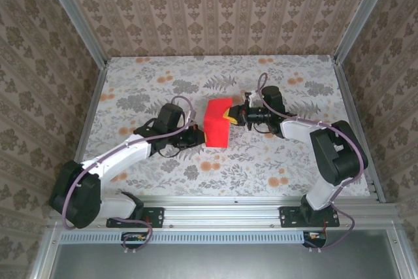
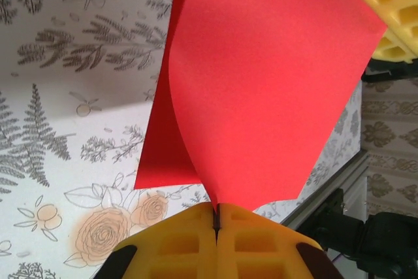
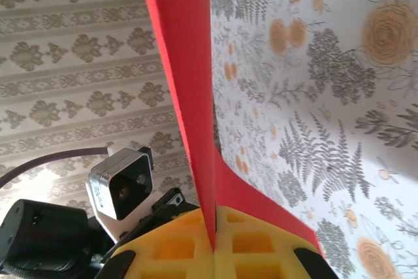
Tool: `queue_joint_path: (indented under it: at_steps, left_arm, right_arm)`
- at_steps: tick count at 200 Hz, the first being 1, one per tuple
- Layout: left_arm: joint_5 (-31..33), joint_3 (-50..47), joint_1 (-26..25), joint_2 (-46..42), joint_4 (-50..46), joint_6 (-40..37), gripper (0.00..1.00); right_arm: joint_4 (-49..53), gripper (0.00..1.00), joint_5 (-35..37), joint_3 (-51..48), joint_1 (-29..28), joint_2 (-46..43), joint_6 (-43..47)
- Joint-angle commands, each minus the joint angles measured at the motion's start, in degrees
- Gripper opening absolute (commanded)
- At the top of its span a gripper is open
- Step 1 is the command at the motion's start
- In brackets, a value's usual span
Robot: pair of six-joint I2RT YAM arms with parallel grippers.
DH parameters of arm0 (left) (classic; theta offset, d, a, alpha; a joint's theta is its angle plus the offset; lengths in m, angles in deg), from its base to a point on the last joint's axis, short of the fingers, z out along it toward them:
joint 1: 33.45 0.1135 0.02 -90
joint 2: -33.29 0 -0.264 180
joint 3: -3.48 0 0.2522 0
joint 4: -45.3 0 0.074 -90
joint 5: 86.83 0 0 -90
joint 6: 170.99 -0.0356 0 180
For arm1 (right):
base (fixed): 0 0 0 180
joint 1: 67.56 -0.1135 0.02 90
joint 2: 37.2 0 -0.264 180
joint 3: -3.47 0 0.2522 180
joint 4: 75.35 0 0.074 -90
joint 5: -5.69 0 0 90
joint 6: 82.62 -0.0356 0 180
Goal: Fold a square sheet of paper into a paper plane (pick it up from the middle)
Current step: Place the paper at the center of the table.
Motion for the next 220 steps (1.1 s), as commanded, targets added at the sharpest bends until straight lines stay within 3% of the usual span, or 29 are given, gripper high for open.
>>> queue_joint_path:
  at_steps: [1,88,220]
  left_arm:
    - [1.5,-1.1,-1.2,1.9,1.4,1.6,0.04]
    - [2.9,0.3,-4.3,11.1,3.1,2.4,0.04]
    - [3.0,0.9,-7.5,17.6,8.6,7.0,0.02]
  right_arm:
    - [2.0,0.0,-0.8,-1.5,-0.1,2.9,4.6]
    - [11.8,0.06,1.6,-0.8,0.9,9.6,18.4]
    - [44.3,0.46,16.4,8.5,5.1,5.2,41.0]
